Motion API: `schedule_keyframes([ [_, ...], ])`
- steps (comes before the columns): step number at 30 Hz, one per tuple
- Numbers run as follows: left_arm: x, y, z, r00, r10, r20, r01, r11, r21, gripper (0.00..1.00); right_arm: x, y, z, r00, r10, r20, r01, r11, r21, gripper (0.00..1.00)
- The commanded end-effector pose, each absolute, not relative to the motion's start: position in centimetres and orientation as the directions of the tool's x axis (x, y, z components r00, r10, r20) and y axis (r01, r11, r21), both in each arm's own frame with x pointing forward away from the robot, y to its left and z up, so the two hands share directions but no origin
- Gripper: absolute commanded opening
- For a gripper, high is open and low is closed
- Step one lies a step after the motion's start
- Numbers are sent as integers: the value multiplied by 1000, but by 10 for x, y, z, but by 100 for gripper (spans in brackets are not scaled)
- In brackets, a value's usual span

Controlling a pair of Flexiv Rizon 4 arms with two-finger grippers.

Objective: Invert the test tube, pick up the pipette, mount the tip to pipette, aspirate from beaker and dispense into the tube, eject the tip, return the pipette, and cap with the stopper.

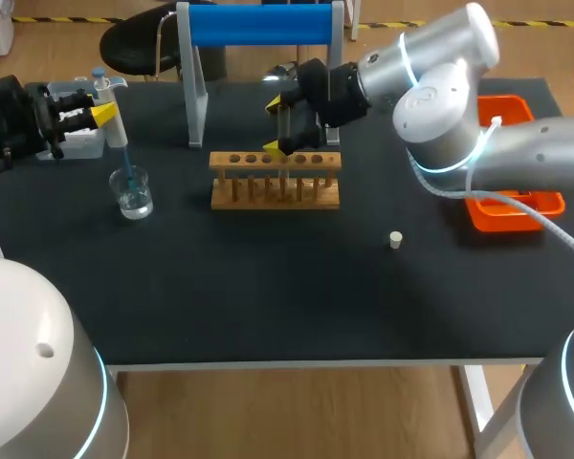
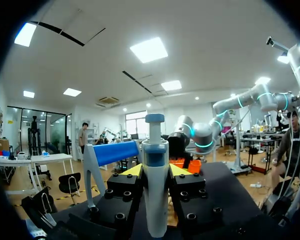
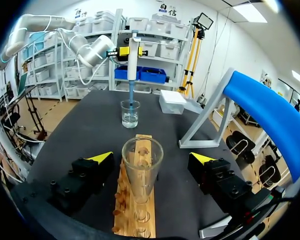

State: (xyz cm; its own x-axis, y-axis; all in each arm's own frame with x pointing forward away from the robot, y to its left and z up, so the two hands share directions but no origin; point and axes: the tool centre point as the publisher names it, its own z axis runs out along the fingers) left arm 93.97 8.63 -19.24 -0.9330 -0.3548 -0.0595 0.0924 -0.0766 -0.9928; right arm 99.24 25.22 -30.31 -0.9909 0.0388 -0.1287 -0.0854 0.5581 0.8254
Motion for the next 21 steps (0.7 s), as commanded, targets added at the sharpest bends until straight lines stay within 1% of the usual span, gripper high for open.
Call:
schedule_keyframes([
  [1,941,87,-193,-935,-351,-60,93,-78,-993,0,993,253,-302,-991,37,-126,-84,562,823,100],
  [9,941,87,-193,-935,-351,-60,93,-78,-993,0,993,253,-302,-991,37,-126,-84,562,823,100],
  [21,933,82,-166,-933,-346,-102,116,-22,-993,0,993,253,-302,-991,37,-126,-84,562,823,100],
])
